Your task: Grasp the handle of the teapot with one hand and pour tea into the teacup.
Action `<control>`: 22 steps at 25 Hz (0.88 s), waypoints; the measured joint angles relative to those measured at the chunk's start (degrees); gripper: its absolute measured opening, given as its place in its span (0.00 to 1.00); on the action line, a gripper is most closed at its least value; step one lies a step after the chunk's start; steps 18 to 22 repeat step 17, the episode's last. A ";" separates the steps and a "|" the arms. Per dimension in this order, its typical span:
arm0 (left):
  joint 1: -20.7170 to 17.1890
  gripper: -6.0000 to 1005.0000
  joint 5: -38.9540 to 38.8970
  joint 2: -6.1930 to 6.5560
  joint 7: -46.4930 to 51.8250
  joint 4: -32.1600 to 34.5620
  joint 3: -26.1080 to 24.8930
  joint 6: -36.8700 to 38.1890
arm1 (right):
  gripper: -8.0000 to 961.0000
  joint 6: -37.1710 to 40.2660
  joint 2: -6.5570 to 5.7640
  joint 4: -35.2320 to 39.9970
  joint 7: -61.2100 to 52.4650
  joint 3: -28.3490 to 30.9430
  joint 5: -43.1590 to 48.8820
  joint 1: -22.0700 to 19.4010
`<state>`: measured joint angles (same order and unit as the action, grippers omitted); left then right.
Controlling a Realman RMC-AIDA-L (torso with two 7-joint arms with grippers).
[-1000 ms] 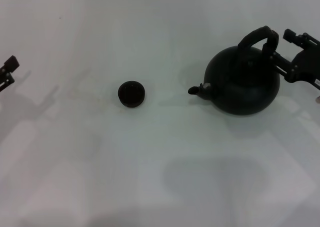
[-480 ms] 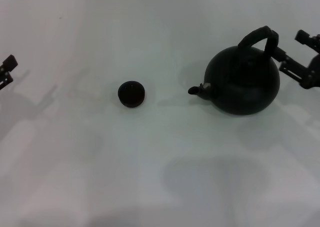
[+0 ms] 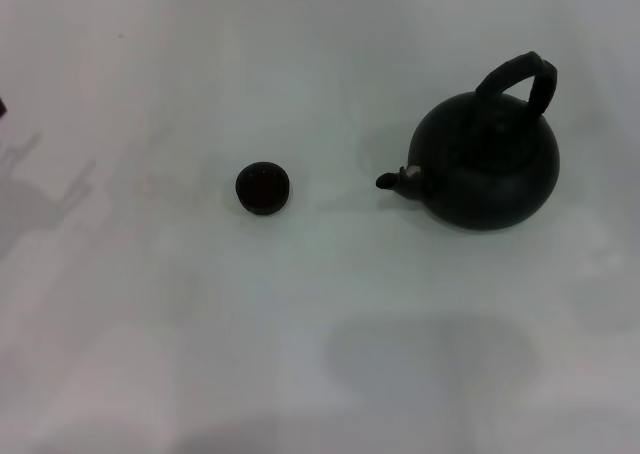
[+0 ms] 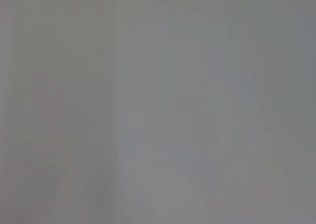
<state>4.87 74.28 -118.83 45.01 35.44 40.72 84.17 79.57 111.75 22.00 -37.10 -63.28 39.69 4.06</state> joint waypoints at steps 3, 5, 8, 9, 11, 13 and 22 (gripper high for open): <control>-0.14 0.84 -3.04 -0.06 -0.44 -0.51 0.05 0.93 | 0.79 0.73 0.81 -1.06 3.27 4.96 -0.10 0.19; -0.18 0.84 -5.44 -0.05 -1.36 -1.55 0.06 2.34 | 0.79 1.02 1.50 -1.13 3.99 8.15 -0.13 0.22; -0.22 0.84 -9.02 -0.04 -4.22 -3.61 0.01 4.47 | 0.79 2.06 2.48 -1.15 4.11 12.84 -0.33 0.29; -0.19 0.84 -9.85 -0.05 -4.97 -4.29 0.02 5.00 | 0.79 2.52 2.83 -1.16 4.15 14.19 -0.34 0.30; 0.02 0.84 -11.80 -0.06 -6.25 -6.06 0.08 6.26 | 0.79 3.30 3.24 -1.17 4.36 16.35 -0.35 0.33; 0.18 0.84 -13.34 -0.07 -6.68 -7.40 0.18 7.09 | 0.79 3.51 3.14 -1.18 4.47 16.96 -0.30 0.33; 0.45 0.84 -15.41 -0.23 -6.94 -9.72 0.39 8.54 | 0.79 3.54 2.48 -1.18 5.43 17.45 -0.34 0.23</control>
